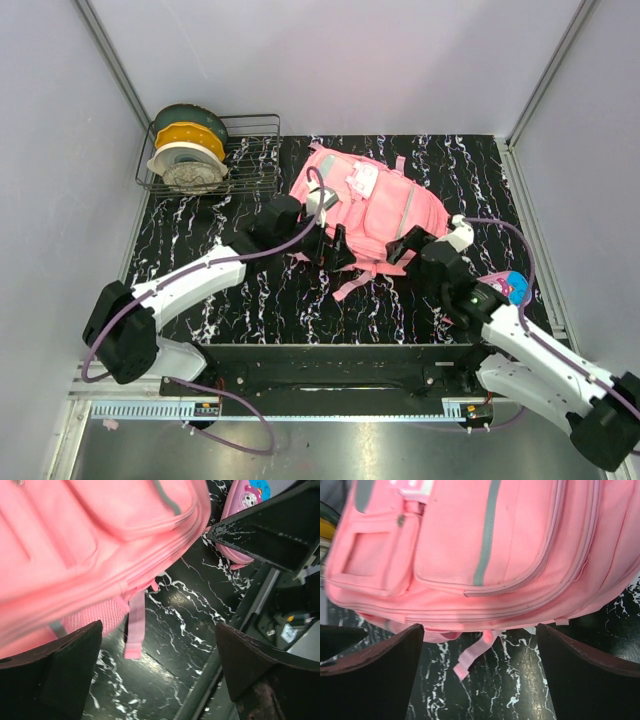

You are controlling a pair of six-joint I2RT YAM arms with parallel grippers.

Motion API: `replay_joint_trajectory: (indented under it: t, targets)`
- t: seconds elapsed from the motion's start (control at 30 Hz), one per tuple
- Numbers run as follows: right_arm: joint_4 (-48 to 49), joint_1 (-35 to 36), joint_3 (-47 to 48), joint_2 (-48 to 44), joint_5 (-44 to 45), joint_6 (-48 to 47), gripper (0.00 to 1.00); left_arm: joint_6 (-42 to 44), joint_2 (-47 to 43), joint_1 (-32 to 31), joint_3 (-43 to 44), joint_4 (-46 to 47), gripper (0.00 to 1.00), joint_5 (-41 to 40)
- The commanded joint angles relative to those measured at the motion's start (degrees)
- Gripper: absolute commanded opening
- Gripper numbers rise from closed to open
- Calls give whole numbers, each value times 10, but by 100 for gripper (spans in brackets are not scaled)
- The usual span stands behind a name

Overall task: Pack the student bag
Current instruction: Zip the student bag at the center of the board.

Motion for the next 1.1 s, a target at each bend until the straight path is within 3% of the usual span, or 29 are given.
replay_joint_trajectory:
  t: [0.0,0.23,0.43,0.6,0.73,0.8,0.9,1.07]
  targets:
    - [-41,-2,-1,-68,13,17,100,190,7,-37,81,-53,99,-49]
    - [-157,-7,24,-93,65,28,100,441,62,-79,127,-37,99,-90]
    - [-197,-38,34,-141,57,29,100,588,124,-101,128,-40,99,-94]
    - [-198,-40,25,-156,29,37,100,609,145,-112,117,-2,99,-119]
    - [-165,-40,-5,-157,-57,47,100,610,162,-117,98,71,98,-144]
    - [-133,-38,-32,-154,-92,60,97,598,170,-116,98,105,89,-162]
    - [-100,-39,-66,-157,-135,79,94,578,184,-116,111,109,65,-165]
    - [-60,-39,-96,-156,-155,83,93,571,205,-116,122,93,50,-175]
